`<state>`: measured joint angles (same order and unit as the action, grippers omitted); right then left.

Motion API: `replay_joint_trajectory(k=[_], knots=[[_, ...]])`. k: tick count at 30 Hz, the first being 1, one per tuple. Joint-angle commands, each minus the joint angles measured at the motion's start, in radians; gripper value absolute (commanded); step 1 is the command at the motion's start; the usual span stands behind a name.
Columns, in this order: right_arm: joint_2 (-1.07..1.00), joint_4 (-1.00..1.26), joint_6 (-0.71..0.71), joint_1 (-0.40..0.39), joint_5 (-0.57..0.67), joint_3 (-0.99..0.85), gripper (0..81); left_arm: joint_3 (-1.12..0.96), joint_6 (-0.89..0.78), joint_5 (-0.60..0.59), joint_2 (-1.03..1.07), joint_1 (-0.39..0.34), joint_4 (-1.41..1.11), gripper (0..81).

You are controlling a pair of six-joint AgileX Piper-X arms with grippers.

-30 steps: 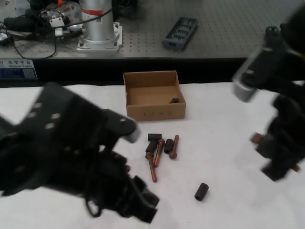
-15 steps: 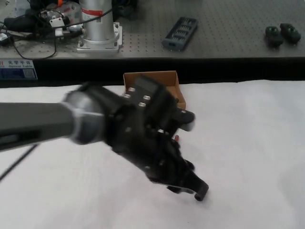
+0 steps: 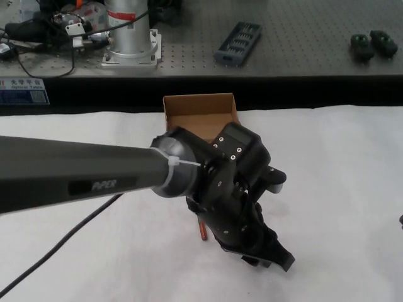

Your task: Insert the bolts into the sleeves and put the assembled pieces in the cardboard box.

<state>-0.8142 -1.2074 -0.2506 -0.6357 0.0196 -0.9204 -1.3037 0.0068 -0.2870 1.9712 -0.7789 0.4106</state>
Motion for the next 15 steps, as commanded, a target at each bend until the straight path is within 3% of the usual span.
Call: replay_joint_trajectory(k=[1,15], knots=[[0.008,0.001,-0.020,0.008,0.021,-0.004,2.8,-0.015,0.024,0.016,0.019,-0.004,0.006,29.6],[-0.001,0.007,-0.020,0.008,0.043,-0.002,2.8,-0.015,0.024,0.014,0.027,-0.006,-0.046,29.6]])
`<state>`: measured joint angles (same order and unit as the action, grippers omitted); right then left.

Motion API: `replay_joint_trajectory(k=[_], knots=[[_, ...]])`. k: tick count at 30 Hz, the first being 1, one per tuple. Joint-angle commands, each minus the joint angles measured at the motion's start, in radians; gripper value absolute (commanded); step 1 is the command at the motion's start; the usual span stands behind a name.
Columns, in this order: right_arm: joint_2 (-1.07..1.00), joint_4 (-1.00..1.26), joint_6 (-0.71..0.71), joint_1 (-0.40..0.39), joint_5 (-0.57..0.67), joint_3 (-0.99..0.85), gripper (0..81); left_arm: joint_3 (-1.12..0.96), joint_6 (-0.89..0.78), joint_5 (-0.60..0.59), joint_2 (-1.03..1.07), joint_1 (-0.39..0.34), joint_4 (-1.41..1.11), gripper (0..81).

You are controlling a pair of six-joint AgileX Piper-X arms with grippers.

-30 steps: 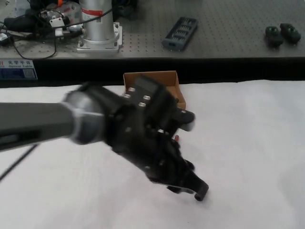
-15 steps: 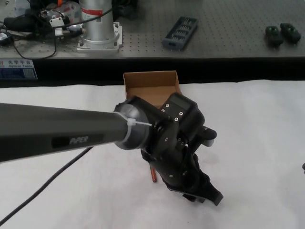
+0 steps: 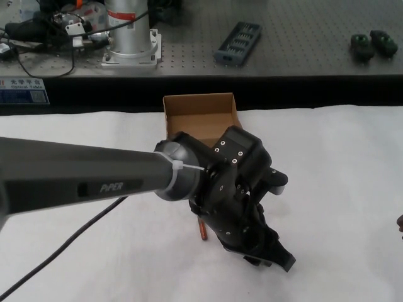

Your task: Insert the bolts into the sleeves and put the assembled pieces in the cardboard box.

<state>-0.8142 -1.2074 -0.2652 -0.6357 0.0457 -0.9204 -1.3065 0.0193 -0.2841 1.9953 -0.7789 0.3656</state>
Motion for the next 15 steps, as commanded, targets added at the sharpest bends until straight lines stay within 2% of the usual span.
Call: replay_joint_trajectory(k=[1,12,15], knots=[[-0.001,0.009,-0.006,0.008,0.017,-0.002,2.8,-0.012,0.011,0.011,0.003,-0.007,0.000,29.6],[-0.001,0.009,-0.006,0.008,0.017,-0.002,2.8,-0.012,0.011,0.016,0.037,-0.043,0.000,29.5],[-0.001,0.009,-0.006,0.008,0.017,-0.002,2.8,-0.012,0.011,0.069,0.038,-0.044,0.000,27.3]])
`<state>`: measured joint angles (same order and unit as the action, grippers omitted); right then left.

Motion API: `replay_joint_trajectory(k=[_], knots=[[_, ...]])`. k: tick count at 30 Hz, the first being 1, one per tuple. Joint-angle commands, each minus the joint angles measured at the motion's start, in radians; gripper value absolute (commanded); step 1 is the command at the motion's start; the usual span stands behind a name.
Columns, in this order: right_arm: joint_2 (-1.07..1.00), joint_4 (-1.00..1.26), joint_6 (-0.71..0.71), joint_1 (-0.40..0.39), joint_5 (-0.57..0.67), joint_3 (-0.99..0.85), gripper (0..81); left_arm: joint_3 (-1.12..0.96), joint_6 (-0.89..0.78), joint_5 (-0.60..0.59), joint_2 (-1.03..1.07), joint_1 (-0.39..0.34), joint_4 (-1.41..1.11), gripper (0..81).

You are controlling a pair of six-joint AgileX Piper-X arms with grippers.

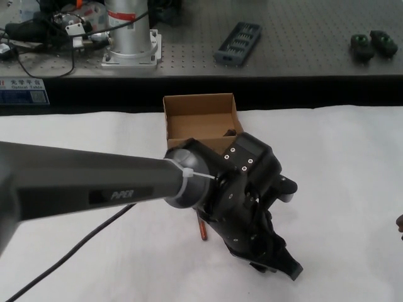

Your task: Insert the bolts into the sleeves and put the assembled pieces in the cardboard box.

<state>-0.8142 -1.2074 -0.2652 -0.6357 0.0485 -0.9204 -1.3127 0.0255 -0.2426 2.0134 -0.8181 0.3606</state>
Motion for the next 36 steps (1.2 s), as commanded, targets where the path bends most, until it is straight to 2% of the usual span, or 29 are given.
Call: replay_joint_trajectory(k=[1,6,11,18,25,32,36], knots=[[-0.001,0.009,-0.006,0.008,0.015,-0.002,2.8,-0.006,0.005,0.034,0.020,-0.005,0.005,26.2],[-0.001,0.008,-0.010,0.008,0.015,-0.002,2.8,-0.006,0.037,0.054,0.020,-0.003,0.005,15.8],[-0.001,0.008,-0.013,0.008,0.015,-0.002,2.8,-0.006,0.039,0.054,0.020,-0.003,0.021,0.8],[-0.001,0.008,-0.013,0.008,0.015,-0.002,2.8,-0.036,-0.003,0.054,0.001,-0.003,0.161,0.6],[-0.001,0.047,-0.013,0.008,0.015,-0.002,2.8,-0.036,-0.003,0.054,-0.103,0.011,0.215,0.6],[-0.059,0.157,0.019,0.008,0.015,-0.002,2.8,0.079,-0.040,0.046,-0.268,0.076,0.174,0.6],[-0.131,0.242,0.074,0.008,0.097,-0.002,2.8,0.211,-0.056,-0.051,-0.412,0.130,0.068,0.6]])
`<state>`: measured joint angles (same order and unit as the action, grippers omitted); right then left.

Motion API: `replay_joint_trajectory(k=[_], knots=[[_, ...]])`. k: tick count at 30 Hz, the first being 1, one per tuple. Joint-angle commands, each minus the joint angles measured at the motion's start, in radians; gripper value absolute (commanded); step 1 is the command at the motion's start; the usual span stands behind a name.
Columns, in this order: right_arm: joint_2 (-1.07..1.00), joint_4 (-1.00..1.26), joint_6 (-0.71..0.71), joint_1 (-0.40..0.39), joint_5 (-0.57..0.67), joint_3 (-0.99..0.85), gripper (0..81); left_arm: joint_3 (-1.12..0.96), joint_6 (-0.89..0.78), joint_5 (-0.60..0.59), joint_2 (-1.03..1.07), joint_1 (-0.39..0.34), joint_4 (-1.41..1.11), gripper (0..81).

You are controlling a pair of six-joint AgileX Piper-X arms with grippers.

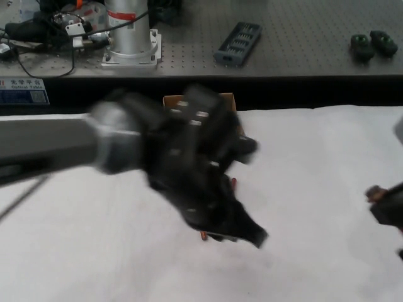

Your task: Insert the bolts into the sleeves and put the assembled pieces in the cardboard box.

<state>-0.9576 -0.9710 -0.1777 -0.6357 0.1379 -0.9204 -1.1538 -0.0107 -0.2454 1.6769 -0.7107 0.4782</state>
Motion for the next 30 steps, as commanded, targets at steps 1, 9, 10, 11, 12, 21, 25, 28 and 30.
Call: replay_joint_trajectory(k=[1,9,10,11,12,21,25,28,30], knots=[[-0.009,0.040,0.015,0.008,0.037,-0.002,2.8,0.079,-0.020,-0.081,-0.108,0.032,-0.074,0.6],[-0.165,0.385,0.313,0.008,0.295,-0.002,2.8,0.319,-0.065,-0.495,-0.369,0.114,-0.332,0.6],[-0.184,0.428,0.349,0.008,0.320,-0.002,2.8,0.346,-0.089,-0.539,-0.389,0.126,-0.367,0.6],[-0.201,0.467,0.382,0.008,0.337,-0.002,2.8,0.367,-0.110,-0.574,-0.403,0.138,-0.396,0.6],[-0.217,0.495,0.411,0.008,0.349,-0.002,2.8,0.392,-0.138,-0.603,-0.418,0.148,-0.435,0.6],[-0.272,0.724,0.628,0.008,0.426,-0.001,2.8,0.489,-0.356,-0.659,-0.465,0.175,-0.734,0.6],[-0.272,0.801,0.711,0.008,0.448,-0.001,2.8,0.489,-0.412,-0.666,-0.465,0.175,-0.801,0.6],[-0.272,0.822,0.745,0.008,0.465,-0.001,2.8,0.489,-0.425,-0.661,-0.465,0.175,-0.822,0.6],[-0.272,0.822,0.750,0.008,0.465,-0.001,2.8,0.489,-0.424,-0.657,-0.465,0.175,-0.824,0.6]])
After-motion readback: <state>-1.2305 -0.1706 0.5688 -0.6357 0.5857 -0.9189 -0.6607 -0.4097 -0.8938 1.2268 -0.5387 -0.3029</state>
